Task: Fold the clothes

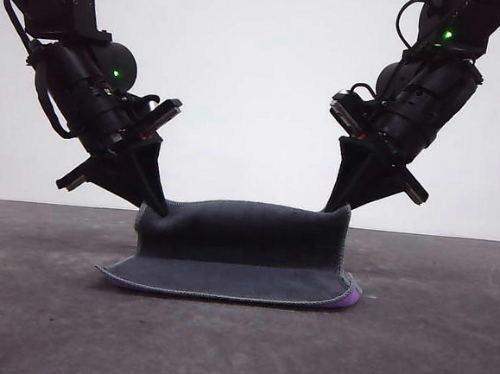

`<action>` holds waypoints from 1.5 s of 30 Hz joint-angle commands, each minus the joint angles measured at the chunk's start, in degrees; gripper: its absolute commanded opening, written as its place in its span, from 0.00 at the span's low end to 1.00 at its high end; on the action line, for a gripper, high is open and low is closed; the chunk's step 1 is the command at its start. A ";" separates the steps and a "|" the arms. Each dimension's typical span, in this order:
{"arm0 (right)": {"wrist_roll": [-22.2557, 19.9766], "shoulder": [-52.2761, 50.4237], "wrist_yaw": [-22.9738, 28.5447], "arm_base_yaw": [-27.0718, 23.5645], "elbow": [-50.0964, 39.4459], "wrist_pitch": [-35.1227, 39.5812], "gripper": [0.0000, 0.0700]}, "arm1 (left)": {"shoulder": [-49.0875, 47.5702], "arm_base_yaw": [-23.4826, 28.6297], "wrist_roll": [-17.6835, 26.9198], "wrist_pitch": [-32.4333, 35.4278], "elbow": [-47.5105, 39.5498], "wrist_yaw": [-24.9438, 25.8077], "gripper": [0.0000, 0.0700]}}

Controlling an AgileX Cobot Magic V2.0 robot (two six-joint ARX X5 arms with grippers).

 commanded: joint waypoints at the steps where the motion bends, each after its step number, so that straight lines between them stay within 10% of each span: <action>1: -2.09 0.33 0.00 0.47 1.25 -1.11 0.00 | -0.09 -0.48 2.28 -1.20 0.85 0.10 0.01; 39: -6.29 0.33 -0.06 2.94 1.25 -16.51 0.01 | -0.09 -0.71 5.35 -15.68 0.85 0.13 0.01; 41: -6.29 0.33 -0.06 2.94 1.25 -16.48 0.07 | -0.09 -0.71 5.30 -15.88 0.85 0.13 0.12; 45: -6.31 0.33 -0.09 2.94 1.23 -16.15 0.48 | -0.09 -0.69 5.09 -16.00 0.85 0.13 0.66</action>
